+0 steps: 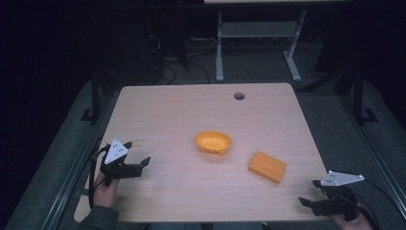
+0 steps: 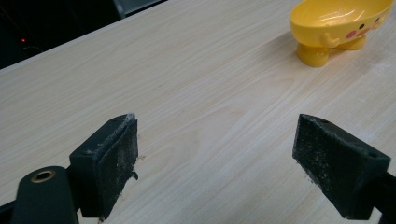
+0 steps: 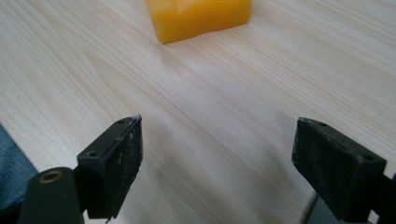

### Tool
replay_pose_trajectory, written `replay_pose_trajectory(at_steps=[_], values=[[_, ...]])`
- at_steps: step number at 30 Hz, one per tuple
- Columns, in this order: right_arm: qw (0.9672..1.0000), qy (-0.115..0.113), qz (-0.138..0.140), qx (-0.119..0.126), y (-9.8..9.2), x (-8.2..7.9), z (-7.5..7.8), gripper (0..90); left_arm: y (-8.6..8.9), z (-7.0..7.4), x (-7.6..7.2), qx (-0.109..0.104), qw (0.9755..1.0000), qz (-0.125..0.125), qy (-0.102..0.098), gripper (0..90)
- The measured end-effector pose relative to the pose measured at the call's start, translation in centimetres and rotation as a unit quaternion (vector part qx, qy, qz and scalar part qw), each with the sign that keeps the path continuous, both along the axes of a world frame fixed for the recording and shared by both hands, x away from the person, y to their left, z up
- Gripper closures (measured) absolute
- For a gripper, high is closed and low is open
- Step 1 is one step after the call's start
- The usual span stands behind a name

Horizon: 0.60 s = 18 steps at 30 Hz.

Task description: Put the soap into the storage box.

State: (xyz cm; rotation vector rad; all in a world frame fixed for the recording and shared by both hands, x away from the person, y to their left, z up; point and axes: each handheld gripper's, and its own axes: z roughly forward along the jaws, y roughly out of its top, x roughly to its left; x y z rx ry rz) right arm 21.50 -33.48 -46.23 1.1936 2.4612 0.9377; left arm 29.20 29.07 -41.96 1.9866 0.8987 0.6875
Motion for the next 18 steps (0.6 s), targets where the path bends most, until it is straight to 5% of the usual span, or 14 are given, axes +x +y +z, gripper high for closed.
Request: replay_pose_trajectory(at_steps=[18], values=[[0.9975, 0.014, 0.051, -0.048, 2.5, 2.7, 2.0, 15.9, -0.2, 0.0, 0.0, 0.002, 1.0000, -0.002, 0.001, 13.4]])
